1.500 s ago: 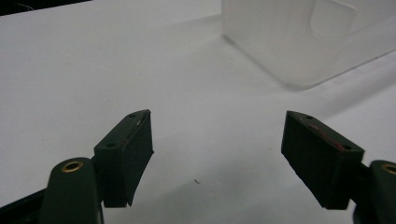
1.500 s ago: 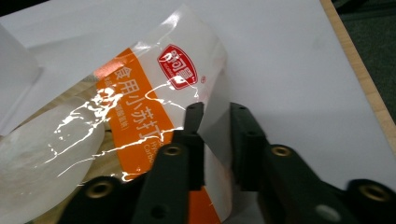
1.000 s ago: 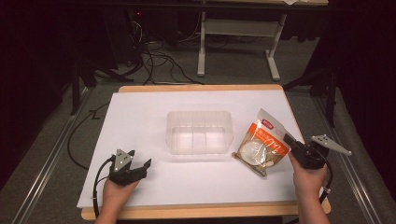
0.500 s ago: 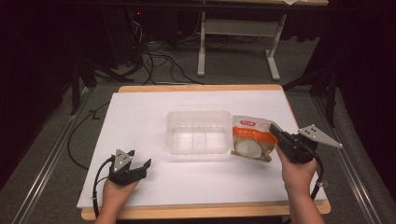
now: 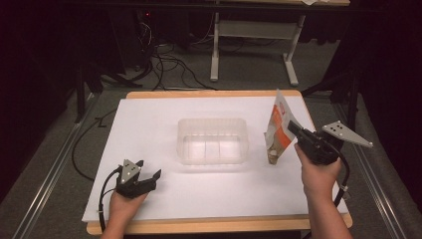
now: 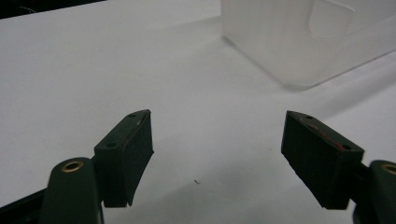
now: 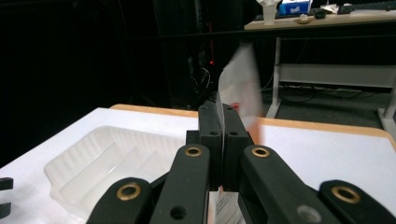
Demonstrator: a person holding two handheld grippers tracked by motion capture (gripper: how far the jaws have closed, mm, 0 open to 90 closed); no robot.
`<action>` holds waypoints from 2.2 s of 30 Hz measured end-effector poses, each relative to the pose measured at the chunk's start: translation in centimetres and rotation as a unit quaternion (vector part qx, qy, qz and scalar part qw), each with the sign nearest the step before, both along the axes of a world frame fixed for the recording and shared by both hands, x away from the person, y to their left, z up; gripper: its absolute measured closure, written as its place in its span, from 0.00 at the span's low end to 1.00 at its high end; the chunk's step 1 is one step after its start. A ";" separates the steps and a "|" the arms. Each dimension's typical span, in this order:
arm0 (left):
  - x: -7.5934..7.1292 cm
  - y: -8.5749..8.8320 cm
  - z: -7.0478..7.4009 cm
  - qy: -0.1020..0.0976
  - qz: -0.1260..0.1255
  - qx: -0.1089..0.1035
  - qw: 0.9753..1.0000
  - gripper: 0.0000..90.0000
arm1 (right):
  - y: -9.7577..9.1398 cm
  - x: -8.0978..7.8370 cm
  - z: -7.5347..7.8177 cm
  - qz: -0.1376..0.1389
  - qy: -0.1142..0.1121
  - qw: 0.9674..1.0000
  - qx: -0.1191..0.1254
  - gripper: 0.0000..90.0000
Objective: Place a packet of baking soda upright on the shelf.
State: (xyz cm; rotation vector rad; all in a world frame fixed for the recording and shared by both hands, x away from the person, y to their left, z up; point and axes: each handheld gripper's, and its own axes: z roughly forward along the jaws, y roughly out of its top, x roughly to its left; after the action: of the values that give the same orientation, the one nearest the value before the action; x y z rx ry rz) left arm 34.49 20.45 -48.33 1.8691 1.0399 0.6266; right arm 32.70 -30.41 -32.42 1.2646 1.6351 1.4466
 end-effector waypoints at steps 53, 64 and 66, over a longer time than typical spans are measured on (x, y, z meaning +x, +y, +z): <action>-0.2 0.1 0.0 -0.010 -0.009 -0.006 1.000 0.26 | 15.0 4.5 4.1 0.134 -0.030 0.990 -0.022 1.00; -0.2 0.1 0.0 -0.009 -0.011 -0.009 1.000 0.26 | 16.3 4.9 3.2 0.147 -0.031 0.988 -0.018 1.00; -0.2 0.2 0.0 -0.010 -0.011 -0.010 1.000 0.25 | 16.5 5.0 3.0 0.149 -0.030 0.988 -0.016 1.00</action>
State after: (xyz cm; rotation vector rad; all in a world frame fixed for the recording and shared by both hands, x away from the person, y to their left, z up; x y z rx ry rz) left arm 34.26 20.60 -48.32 1.8515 1.0075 0.6179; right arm 37.67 -13.94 -29.38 0.9772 1.8578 1.6090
